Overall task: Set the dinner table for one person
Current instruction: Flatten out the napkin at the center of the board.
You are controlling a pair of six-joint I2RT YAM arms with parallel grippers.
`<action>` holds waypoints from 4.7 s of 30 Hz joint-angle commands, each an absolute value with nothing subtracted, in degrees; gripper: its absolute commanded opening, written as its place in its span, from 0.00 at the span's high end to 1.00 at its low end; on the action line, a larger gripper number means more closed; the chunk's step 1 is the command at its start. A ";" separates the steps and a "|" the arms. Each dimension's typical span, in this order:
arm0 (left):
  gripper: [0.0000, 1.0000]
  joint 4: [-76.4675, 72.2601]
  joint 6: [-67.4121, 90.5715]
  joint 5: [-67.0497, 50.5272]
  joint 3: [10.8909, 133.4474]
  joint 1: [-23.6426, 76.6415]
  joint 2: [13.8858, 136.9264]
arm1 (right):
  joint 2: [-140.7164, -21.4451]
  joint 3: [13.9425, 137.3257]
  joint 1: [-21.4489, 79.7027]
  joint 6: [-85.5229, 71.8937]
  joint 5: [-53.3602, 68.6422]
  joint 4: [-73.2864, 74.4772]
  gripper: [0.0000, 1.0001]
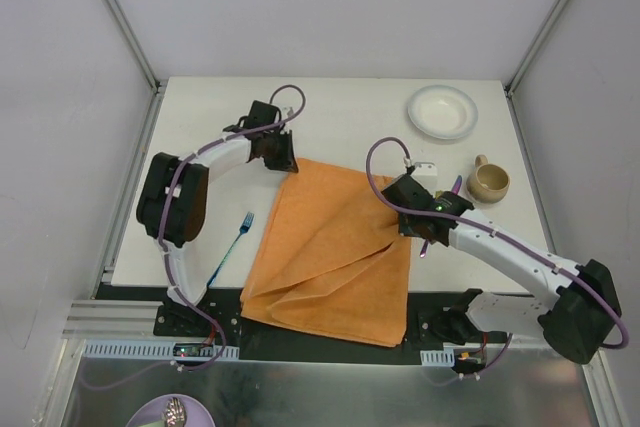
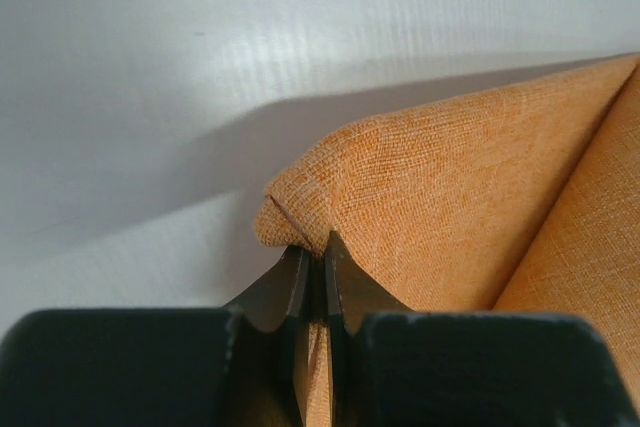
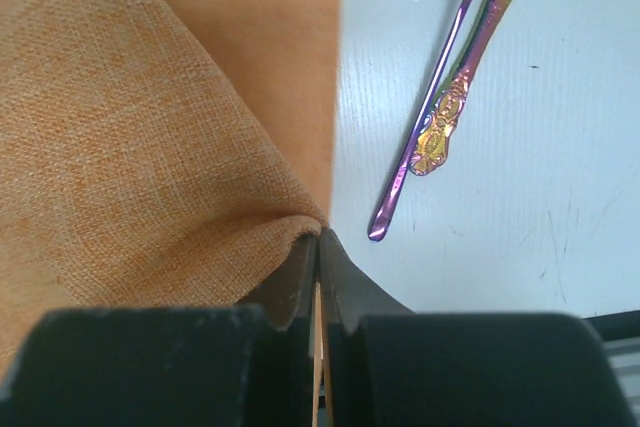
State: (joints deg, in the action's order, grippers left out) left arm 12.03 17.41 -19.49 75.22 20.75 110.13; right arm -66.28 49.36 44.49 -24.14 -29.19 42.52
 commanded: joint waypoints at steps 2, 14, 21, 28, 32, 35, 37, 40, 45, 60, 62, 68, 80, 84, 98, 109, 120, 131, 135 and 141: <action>1.00 13.10 18.90 -18.63 72.87 14.34 99.94 | -71.70 50.71 44.82 -28.12 -35.24 46.85 0.99; 1.00 14.59 17.58 -19.33 69.61 10.02 94.31 | -78.49 51.42 45.44 -26.89 -32.87 38.49 0.48; 1.00 14.59 17.23 -19.95 69.34 10.11 94.66 | -67.25 51.86 45.53 -28.12 -35.95 42.62 0.41; 1.00 14.59 17.49 -20.83 69.61 10.11 95.45 | -58.54 50.19 45.44 -31.63 -36.21 46.05 0.40; 1.00 14.59 17.67 -21.36 70.05 10.11 95.89 | -58.45 46.50 45.53 -34.18 -34.81 44.04 0.40; 1.00 14.50 17.58 -21.36 69.87 10.11 95.71 | -57.83 42.29 45.53 -36.30 -33.23 40.53 0.40; 1.00 14.50 17.58 -21.62 69.87 10.19 95.89 | -58.18 40.00 45.61 -37.09 -31.91 37.54 0.40; 1.00 14.50 17.58 -21.80 69.87 10.19 95.89 | -60.02 38.67 45.62 -37.44 -31.73 35.60 0.40; 1.00 14.59 17.40 -21.88 69.79 10.11 95.89 | -60.29 38.41 46.05 -37.00 -31.82 34.19 0.40; 1.00 14.50 17.31 -22.15 70.05 10.19 95.98 | -64.77 39.20 46.49 -33.75 -30.50 27.25 0.40; 1.00 14.50 17.14 -22.15 69.87 10.11 95.80 | -65.91 39.64 46.58 -33.14 -30.76 26.72 0.40; 1.00 14.59 17.14 -21.89 69.52 10.11 95.54 | -68.38 40.52 46.58 -32.34 -31.46 26.28 0.40; 1.00 14.50 16.96 -21.88 69.61 10.02 95.62 | -70.14 39.99 46.67 -32.43 -31.73 25.49 0.52; 1.00 14.50 16.88 -21.89 69.61 10.02 95.54 | -70.31 39.90 46.67 -32.34 -31.55 25.23 0.57; 1.00 14.50 16.96 -21.80 69.61 10.11 95.54 | -71.19 39.46 46.67 -32.34 -30.85 24.87 0.81; 1.00 14.50 17.05 -21.97 69.52 10.11 95.89 | -70.66 39.29 46.58 -32.26 -31.46 25.31 0.99; 1.00 14.59 17.22 -19.16 69.61 8.27 91.07 | -60.57 47.28 47.64 -30.85 -41.47 40.40 0.99; 1.00 17.58 16.70 -16.79 73.30 3.96 84.12 | -55.02 61.68 45.70 -21.98 -51.50 48.08 0.99; 1.00 18.98 16.00 -16.43 75.23 2.82 82.44 | -54.58 65.38 43.78 -18.99 -53.08 48.08 0.99; 1.00 21.18 14.50 -16.17 79.62 1.85 81.65 | -53.53 70.04 39.48 -13.01 -53.53 46.41 0.99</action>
State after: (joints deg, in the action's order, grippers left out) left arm 21.52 16.75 -18.39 74.63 3.22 85.58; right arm -55.88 65.23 42.39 -18.83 -49.43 47.18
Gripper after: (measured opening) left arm 0.030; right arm 0.017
